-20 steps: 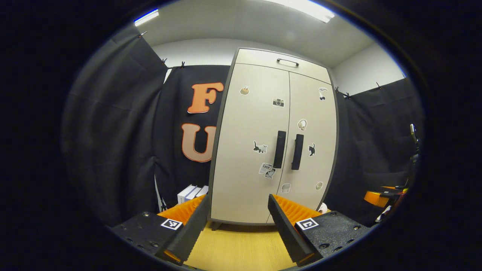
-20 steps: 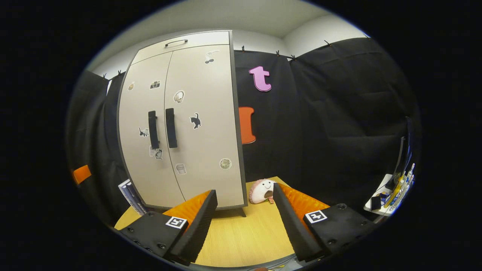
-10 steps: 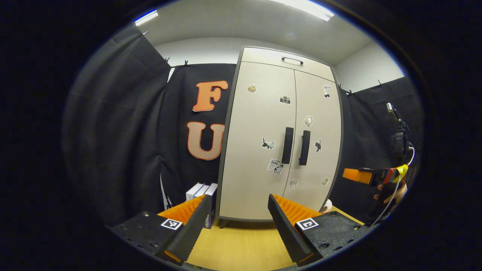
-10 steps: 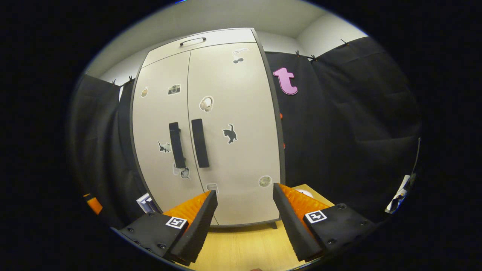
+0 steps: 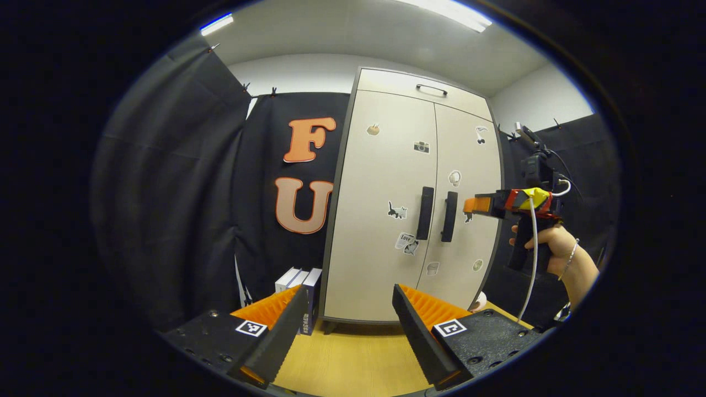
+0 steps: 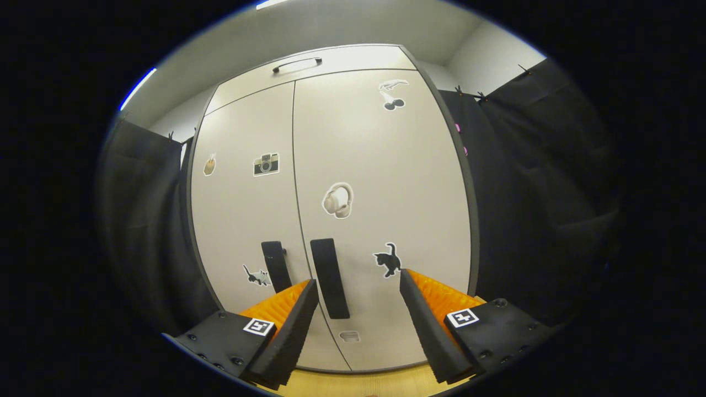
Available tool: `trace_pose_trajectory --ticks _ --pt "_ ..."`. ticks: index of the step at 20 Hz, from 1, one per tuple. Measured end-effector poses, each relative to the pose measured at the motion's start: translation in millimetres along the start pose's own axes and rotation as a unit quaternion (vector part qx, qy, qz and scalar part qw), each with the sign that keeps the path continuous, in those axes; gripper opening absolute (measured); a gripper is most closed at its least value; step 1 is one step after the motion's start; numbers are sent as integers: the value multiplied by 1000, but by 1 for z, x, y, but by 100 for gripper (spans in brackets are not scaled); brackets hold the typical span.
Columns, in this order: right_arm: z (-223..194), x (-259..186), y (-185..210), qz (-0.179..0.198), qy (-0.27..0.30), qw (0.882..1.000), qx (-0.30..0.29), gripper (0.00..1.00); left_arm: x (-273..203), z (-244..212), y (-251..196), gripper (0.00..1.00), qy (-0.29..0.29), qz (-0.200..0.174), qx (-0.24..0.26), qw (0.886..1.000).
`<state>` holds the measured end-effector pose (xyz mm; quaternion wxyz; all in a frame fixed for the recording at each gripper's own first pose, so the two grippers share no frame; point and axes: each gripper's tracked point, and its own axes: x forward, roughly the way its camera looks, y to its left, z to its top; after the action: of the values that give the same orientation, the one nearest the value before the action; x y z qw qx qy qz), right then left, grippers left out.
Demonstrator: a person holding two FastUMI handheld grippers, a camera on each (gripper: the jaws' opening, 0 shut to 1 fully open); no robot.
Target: Open the right door of the double-door shoe cabinet with the right hand, and open the left door with the left hand.
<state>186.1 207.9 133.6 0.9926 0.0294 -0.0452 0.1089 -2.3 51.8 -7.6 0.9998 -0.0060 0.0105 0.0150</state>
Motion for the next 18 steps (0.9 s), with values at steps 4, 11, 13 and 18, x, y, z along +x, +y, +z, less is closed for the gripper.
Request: trace_pose_trajectory --ticks 4,11,13,18 --pt "-11 34 12 6 25 1000 -10 87 4 2 13 95 -1 13 2 1000" --pt "-38 70 23 11 71 997 -22 72 5 4 18 95 -3 23 5 1000" --pt "-45 78 26 12 84 996 -20 71 3 4 18 95 -5 23 4 1000" --pt "-48 77 25 6 84 996 -28 42 -1 5 24 95 -8 30 3 1000"
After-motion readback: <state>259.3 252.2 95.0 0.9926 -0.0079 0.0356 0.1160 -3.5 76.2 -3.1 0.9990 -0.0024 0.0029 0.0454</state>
